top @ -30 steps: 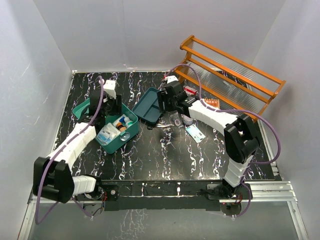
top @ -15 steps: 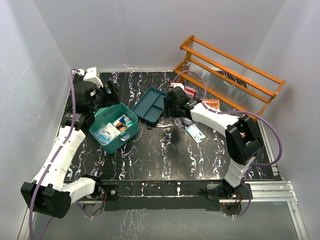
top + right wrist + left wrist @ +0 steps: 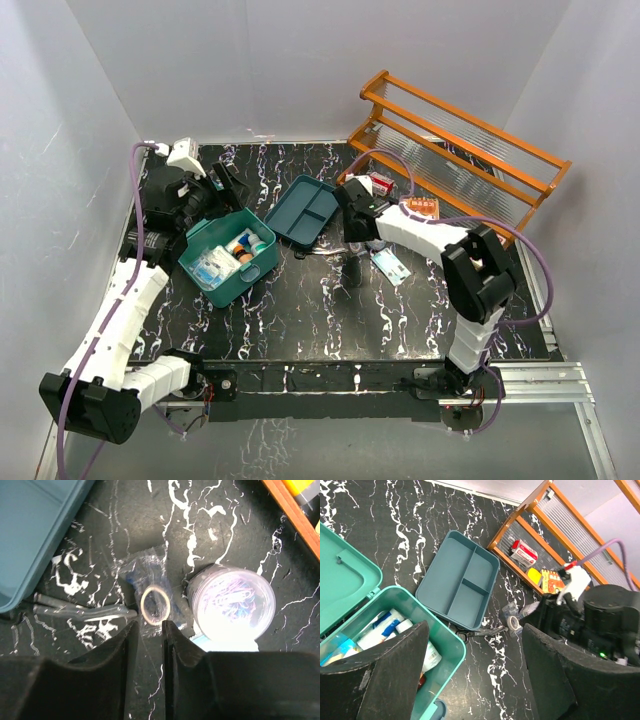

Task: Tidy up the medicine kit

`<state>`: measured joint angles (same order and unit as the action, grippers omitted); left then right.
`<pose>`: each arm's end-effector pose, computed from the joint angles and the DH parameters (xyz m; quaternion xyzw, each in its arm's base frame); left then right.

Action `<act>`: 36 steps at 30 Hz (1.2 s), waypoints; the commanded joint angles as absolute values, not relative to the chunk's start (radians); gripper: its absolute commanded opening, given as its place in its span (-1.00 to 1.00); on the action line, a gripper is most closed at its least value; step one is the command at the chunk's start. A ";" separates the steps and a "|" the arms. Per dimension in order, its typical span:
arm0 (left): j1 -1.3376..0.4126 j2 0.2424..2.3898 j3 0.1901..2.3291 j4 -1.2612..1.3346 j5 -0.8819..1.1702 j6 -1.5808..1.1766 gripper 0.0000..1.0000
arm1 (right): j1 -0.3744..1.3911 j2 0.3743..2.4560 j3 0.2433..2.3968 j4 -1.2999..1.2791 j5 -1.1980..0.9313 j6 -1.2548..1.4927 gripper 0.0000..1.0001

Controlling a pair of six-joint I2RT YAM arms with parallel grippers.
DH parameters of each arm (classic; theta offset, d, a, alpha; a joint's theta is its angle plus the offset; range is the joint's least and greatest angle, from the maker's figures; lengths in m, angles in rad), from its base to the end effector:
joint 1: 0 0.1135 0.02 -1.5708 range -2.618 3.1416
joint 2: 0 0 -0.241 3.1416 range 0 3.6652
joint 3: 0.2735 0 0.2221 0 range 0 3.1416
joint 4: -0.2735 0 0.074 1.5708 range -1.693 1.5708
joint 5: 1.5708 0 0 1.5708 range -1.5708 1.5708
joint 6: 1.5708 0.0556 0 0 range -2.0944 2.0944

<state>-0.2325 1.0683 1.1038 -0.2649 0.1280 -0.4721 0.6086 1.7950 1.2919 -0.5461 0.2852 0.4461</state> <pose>0.2331 -0.0625 0.3629 -0.0540 0.7809 -0.2611 0.5649 0.2988 0.1892 0.1875 -0.0411 0.9562 0.0098 0.2897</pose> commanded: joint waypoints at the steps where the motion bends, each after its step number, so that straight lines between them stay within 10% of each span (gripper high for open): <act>1: -0.232 1.036 1.099 -0.234 0.168 -0.508 0.45 | 0.595 1.874 1.389 -0.576 0.347 0.470 -0.55; 36: -0.233 1.081 1.105 -0.199 0.160 -0.485 0.46 | 0.585 1.993 1.433 -0.565 0.205 0.390 -0.65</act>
